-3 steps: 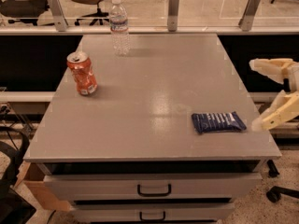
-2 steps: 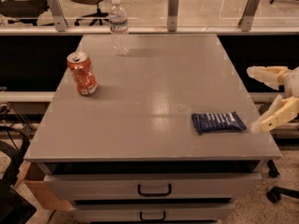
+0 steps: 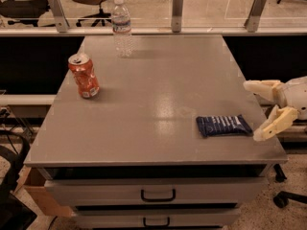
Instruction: Move rxbar blueberry near water bottle
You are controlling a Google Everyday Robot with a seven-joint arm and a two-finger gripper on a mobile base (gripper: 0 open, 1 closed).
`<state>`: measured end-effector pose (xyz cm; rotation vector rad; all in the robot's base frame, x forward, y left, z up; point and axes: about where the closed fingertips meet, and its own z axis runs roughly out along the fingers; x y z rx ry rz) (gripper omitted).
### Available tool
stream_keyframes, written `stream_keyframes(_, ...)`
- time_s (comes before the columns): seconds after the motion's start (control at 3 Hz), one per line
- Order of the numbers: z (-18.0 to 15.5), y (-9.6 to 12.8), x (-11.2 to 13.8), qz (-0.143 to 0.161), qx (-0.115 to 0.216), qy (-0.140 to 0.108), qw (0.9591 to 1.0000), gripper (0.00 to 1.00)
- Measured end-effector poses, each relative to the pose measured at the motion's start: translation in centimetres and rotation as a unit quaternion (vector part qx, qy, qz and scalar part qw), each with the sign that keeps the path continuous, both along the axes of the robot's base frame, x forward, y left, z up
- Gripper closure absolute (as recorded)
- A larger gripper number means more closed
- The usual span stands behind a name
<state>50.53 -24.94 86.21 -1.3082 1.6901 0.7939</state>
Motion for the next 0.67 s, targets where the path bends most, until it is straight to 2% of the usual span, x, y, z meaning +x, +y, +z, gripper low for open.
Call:
stream_keyframes(0.33, -1.5, 0.0, 0.1, 0.014, 0.002, 0.004, 0.9999, 0.00)
stream_keyframes(0.67, -2.6, 0.8, 0.0, 0.027, 0.005, -0.005, 0.9996, 0.00)
